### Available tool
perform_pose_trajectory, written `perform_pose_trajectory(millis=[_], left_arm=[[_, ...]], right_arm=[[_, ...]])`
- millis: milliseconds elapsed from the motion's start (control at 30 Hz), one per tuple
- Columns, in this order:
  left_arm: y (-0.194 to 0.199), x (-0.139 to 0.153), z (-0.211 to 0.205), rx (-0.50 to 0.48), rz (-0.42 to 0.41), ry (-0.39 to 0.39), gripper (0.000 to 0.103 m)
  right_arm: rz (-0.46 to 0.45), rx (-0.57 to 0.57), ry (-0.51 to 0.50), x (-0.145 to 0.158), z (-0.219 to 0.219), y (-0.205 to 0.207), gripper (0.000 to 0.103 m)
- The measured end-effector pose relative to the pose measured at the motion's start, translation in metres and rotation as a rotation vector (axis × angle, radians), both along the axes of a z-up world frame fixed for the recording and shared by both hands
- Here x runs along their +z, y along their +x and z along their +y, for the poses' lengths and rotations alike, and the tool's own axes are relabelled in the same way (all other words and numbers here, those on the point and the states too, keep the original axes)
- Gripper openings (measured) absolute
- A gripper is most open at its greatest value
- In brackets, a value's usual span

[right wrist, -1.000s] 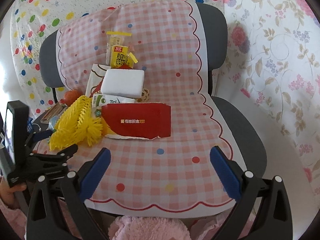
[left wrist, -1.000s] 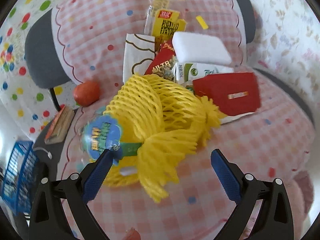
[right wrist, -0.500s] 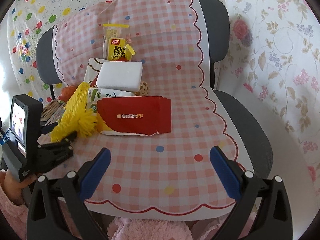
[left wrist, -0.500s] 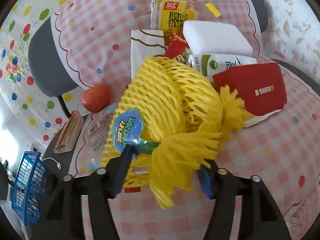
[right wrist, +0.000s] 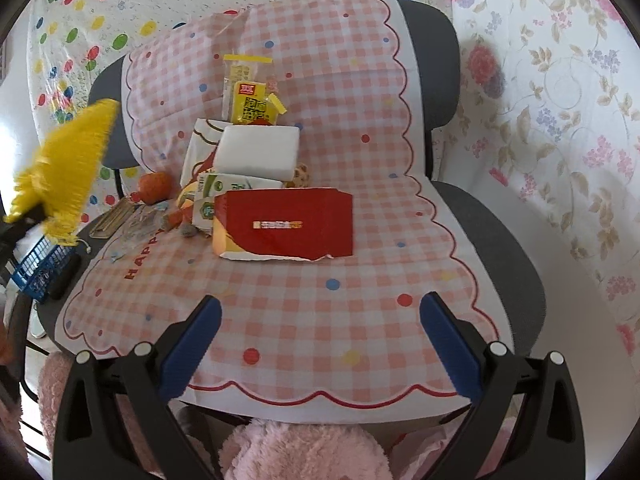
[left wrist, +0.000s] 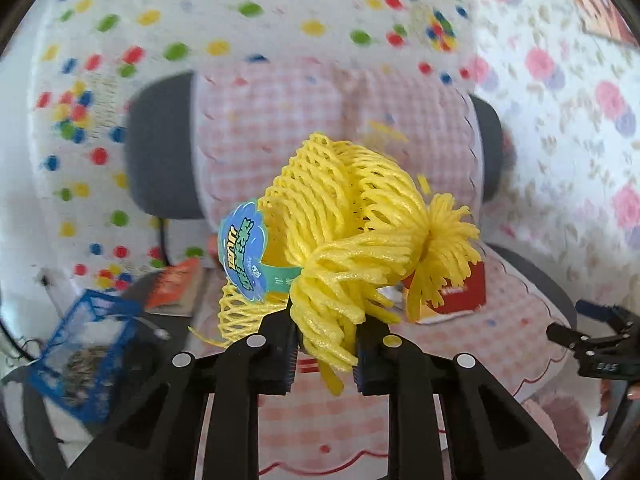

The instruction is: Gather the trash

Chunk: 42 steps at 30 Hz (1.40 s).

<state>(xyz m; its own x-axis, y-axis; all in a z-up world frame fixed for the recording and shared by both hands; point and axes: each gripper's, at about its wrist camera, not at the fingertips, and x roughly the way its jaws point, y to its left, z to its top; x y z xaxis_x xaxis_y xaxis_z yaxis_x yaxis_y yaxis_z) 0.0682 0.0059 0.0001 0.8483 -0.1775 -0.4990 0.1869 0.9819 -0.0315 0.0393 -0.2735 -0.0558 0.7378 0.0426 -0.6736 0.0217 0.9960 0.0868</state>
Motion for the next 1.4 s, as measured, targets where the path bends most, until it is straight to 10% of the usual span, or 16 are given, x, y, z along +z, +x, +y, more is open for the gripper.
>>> perform_pose_trajectory(millis=[500, 800, 1400], left_arm=[[-0.010, -0.026, 0.083, 0.160, 0.051, -0.127, 0.022], [0.017, -0.025, 0.115, 0.167, 0.022, -0.175, 0.022], [0.061, -0.037, 0.144, 0.164, 0.033, -0.222, 0.022]], right_arm=[[-0.062, 0.214, -0.017, 0.002, 0.099, 0.057, 0.095], [-0.007, 0.414, -0.093, -0.009, 0.198, 0.122, 0.050], [0.305, 0.519, -0.092, -0.087, 0.282, 0.238, 0.085]])
